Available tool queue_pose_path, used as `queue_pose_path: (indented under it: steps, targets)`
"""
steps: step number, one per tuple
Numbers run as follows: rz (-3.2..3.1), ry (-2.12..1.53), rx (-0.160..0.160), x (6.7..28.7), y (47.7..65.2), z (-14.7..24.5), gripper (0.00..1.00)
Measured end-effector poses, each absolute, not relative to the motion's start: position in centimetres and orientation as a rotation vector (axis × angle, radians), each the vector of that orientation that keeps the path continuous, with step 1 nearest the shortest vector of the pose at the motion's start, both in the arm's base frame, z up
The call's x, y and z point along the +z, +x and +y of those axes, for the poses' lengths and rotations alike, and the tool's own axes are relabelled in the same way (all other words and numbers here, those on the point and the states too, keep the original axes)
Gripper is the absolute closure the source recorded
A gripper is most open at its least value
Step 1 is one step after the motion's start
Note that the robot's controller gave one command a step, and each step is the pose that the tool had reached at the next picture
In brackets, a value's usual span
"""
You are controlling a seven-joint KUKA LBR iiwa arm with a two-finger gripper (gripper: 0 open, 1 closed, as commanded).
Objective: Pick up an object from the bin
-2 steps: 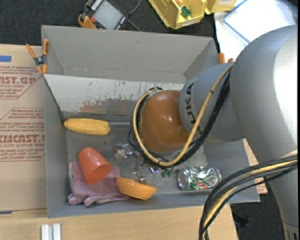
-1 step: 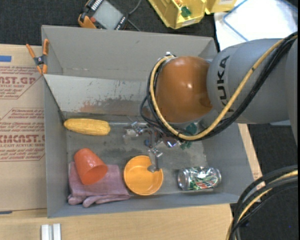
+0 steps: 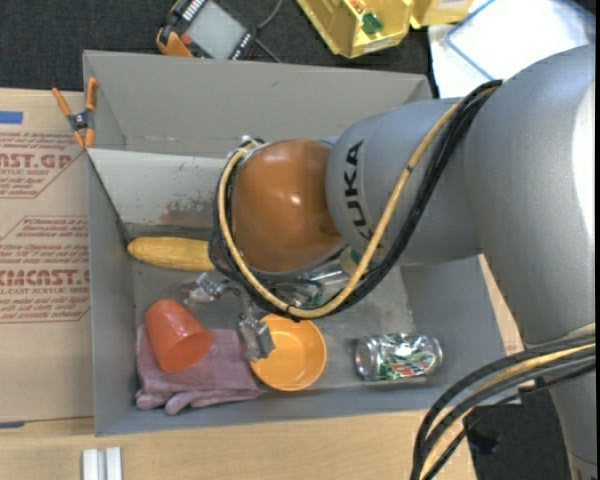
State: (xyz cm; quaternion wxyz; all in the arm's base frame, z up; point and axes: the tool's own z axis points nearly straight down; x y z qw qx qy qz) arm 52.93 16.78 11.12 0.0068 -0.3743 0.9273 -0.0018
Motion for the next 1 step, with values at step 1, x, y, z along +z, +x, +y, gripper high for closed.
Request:
queue_pose_path:
  steps: [1]
  targets:
    - [2.865, -1.230, 0.001, 10.19, 52.23, 17.02, 0.00]
